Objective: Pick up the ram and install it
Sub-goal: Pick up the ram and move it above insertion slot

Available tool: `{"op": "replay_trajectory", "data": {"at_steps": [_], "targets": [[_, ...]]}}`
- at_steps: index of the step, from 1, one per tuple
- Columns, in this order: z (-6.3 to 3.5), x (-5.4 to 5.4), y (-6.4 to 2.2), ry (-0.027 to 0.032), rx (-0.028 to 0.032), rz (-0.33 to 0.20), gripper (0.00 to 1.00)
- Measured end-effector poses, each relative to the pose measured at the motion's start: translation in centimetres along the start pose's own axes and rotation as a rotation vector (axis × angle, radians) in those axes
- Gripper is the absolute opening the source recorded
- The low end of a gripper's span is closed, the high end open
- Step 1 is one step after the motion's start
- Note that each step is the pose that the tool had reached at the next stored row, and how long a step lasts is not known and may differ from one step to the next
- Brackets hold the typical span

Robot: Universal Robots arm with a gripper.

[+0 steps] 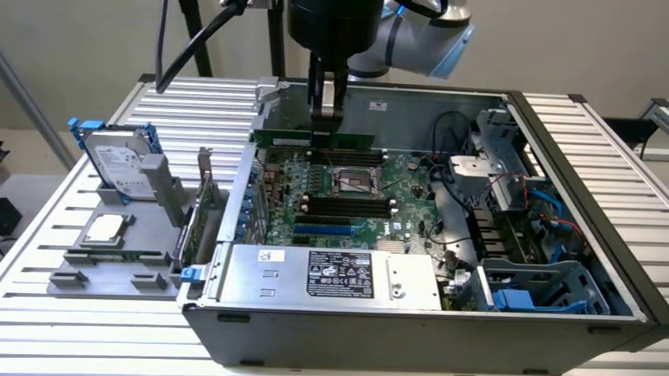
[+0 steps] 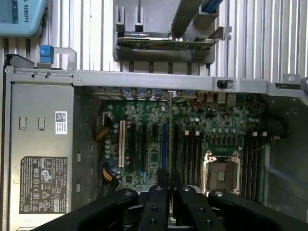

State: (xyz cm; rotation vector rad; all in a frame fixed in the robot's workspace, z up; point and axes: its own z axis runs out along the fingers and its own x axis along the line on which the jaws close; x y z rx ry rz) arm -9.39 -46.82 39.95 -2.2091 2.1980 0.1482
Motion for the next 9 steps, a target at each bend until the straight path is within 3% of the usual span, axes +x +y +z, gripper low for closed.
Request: {"op": "replay_trajectory", "data": {"at_steps": [9], "targets": [[0.60, -2.3, -1.10, 0.0000, -0.0001, 0.000, 0.13]]}}
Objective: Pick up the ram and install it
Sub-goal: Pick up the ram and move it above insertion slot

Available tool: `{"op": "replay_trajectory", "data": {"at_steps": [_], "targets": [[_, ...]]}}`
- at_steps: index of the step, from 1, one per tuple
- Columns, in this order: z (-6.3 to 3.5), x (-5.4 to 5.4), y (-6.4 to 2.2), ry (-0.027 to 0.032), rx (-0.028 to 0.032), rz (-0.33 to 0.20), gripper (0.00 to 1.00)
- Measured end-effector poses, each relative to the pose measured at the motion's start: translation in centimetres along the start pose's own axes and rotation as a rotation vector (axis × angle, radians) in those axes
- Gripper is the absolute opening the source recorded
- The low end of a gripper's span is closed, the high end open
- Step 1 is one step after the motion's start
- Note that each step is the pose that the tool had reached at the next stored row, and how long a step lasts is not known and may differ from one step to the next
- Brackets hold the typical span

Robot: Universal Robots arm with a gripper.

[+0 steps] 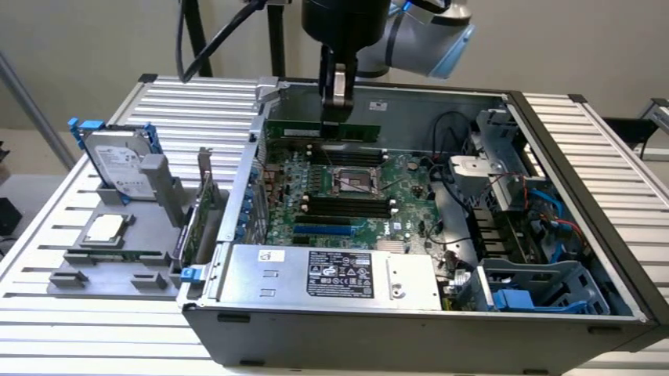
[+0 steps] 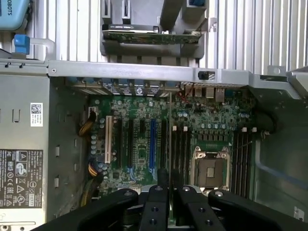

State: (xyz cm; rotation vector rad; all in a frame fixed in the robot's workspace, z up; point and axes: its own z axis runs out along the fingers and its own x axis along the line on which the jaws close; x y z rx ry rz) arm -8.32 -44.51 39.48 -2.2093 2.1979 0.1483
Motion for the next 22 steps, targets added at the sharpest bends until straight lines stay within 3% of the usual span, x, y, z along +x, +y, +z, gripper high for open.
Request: {"op": "replay_trajectory", "data": {"at_steps": [9, 22], "targets": [[0.87, -1.2, -3.27, 0.0000, 0.0000, 0.000, 0.13], [2.67, -2.7, -4.50, -0.0003, 0.0009, 0.010, 0.13]]}}
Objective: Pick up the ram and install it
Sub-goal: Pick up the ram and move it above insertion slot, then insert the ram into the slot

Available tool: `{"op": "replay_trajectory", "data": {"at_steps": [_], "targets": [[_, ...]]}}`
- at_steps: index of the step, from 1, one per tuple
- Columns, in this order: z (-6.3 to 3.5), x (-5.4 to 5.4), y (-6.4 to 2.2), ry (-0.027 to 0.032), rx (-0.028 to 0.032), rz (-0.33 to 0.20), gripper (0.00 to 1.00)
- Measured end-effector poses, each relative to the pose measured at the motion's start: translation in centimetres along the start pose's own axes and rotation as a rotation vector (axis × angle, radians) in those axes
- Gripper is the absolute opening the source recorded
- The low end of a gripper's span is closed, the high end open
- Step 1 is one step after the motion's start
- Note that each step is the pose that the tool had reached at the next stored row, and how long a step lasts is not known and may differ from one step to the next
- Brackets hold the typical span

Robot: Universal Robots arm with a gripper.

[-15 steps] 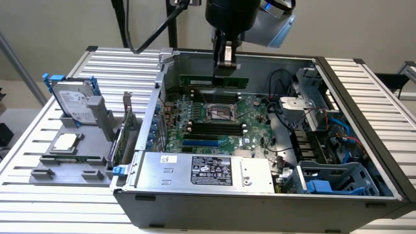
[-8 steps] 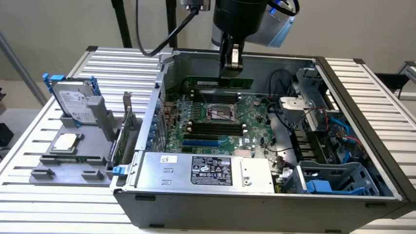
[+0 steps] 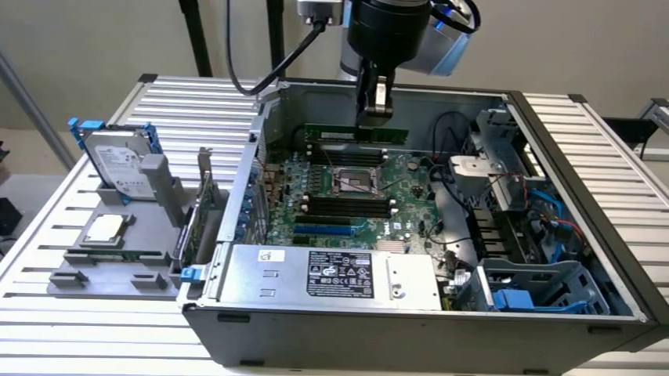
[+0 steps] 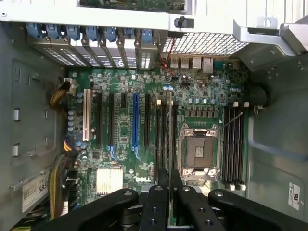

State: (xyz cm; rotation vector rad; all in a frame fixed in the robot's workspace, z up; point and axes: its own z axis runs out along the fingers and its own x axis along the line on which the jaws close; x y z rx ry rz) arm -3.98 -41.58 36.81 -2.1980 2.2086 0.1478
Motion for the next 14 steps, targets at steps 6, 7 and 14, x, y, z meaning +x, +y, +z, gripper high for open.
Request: {"op": "replay_trajectory", "data": {"at_steps": [6, 7, 14], "targets": [[0.07, -0.03, -0.02, 0.0011, 0.0003, 0.003, 0.13], [0.07, -0.03, -0.02, 0.0011, 0.0003, 0.003, 0.13], [0.07, -0.03, -0.02, 0.0011, 0.0002, 0.003, 0.13]]}}
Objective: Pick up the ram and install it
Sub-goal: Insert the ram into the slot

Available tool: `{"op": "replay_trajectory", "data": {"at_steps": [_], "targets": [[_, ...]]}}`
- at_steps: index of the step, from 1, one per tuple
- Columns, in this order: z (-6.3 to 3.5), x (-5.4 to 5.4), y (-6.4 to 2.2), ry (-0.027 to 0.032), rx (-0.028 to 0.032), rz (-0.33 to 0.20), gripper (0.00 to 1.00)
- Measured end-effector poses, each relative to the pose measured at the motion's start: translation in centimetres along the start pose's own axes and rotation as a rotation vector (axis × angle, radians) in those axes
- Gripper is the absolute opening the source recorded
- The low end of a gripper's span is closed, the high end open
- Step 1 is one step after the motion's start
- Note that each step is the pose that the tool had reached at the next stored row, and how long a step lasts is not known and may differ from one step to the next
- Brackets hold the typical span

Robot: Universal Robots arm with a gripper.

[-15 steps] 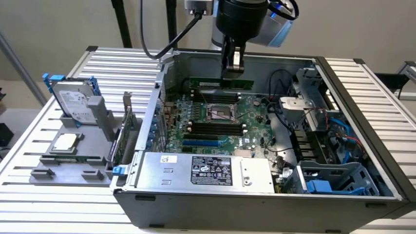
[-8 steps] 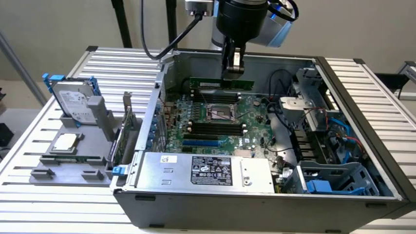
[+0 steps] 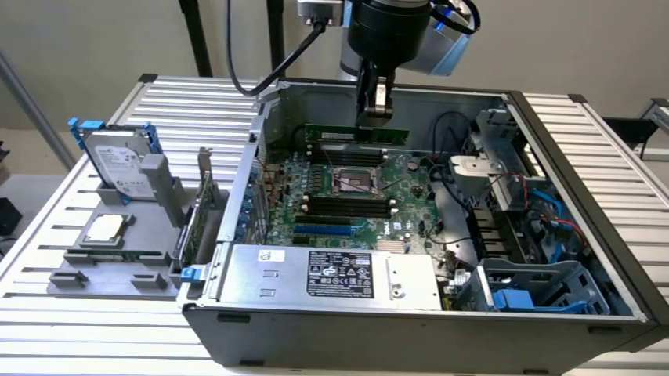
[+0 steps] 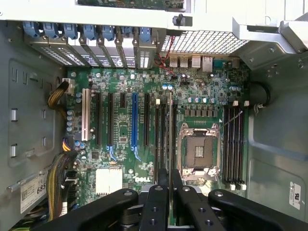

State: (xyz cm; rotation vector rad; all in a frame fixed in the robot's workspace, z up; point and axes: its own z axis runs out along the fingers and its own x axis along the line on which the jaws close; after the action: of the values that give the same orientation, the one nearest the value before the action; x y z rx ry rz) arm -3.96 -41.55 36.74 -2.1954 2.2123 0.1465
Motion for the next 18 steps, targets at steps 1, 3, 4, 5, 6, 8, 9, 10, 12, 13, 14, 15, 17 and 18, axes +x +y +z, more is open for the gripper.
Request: {"op": "replay_trajectory", "data": {"at_steps": [1, 3, 4, 5, 6, 8, 9, 10, 12, 13, 14, 15, 17, 18], "targets": [[0.00, 0.0, 0.00, 0.0000, 0.0000, 0.000, 0.13], [0.01, 0.0, 0.00, 0.0002, -0.0001, 0.000, 0.13], [0.08, 0.0, 0.06, 0.0000, 0.0001, 0.000, 0.13], [0.22, 0.0, 0.14, 0.0000, 0.0000, 0.000, 0.13], [0.40, 0.0, 0.24, 0.0003, 0.0000, 0.000, 0.13], [0.78, -0.2, 0.40, 0.0009, -0.0001, 0.000, 0.13], [0.98, -0.3, 0.46, 0.0010, -0.0001, 0.000, 0.13], [1.18, -0.4, 0.49, 0.0011, 0.0000, 0.000, 0.13], [1.57, -0.8, 0.50, 0.0018, 0.0000, 0.000, 0.13], [1.78, -1.0, 0.50, 0.0021, 0.0000, 0.000, 0.13], [1.95, -1.2, 0.49, 0.0032, 0.0001, 0.000, 0.13], [2.12, -1.4, 0.48, 0.0049, 0.0003, 0.000, 0.13], [2.39, -1.8, 0.47, 0.0132, 0.0012, 0.001, 0.13], [2.49, -2.0, 0.47, 0.0197, 0.0019, 0.001, 0.13]]}}
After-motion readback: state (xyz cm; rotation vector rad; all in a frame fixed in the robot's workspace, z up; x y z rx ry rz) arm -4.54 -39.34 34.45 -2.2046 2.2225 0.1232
